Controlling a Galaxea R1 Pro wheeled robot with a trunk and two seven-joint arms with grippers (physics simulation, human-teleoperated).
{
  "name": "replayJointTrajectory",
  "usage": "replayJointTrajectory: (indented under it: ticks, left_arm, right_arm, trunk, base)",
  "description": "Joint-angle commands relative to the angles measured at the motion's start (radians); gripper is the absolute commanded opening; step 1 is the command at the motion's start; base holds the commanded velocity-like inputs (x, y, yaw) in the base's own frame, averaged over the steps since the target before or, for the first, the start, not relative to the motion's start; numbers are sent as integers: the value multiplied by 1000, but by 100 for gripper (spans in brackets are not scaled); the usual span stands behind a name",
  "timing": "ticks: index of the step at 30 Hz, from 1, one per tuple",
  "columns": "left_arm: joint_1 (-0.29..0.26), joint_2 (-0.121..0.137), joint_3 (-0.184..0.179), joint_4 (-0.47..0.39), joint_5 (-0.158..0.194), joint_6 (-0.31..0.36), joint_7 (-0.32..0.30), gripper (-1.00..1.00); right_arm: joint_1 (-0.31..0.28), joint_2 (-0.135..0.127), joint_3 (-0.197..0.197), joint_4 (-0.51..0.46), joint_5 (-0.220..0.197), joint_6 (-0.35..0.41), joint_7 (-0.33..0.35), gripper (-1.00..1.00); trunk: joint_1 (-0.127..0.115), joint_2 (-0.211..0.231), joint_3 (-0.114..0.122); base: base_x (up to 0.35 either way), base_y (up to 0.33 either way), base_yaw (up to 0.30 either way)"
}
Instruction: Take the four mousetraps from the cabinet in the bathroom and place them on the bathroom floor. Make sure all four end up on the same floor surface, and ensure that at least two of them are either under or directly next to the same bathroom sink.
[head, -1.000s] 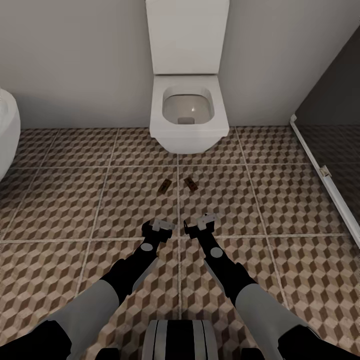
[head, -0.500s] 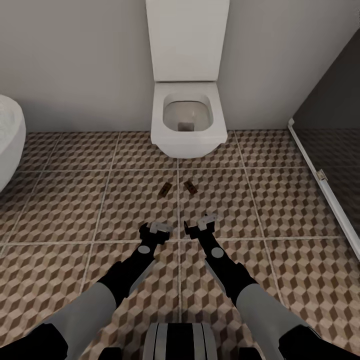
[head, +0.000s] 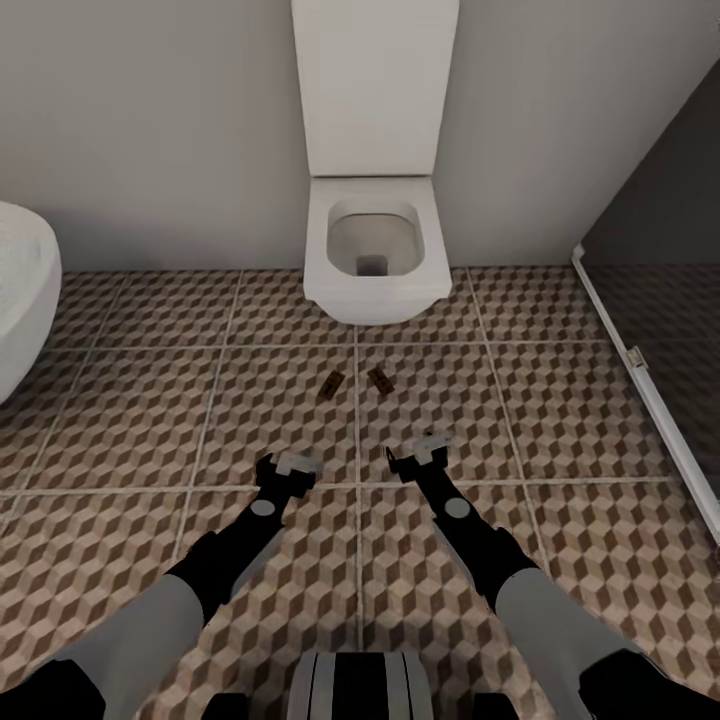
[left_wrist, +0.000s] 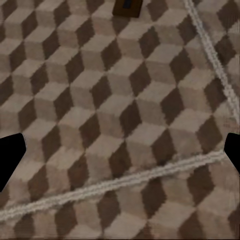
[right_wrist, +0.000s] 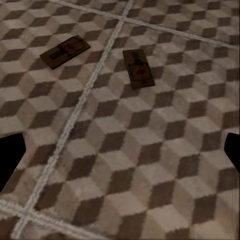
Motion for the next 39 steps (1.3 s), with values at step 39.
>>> replayJointTrajectory:
  ticks: [39]
  left_arm:
    - [142,254,-3,-66,237,-172,-121,100]
  right_arm:
    - [2,-163,-2,194,-159,-141,109,100]
  trunk:
    - [-150,273,122]
  base:
    - [0,0,0]
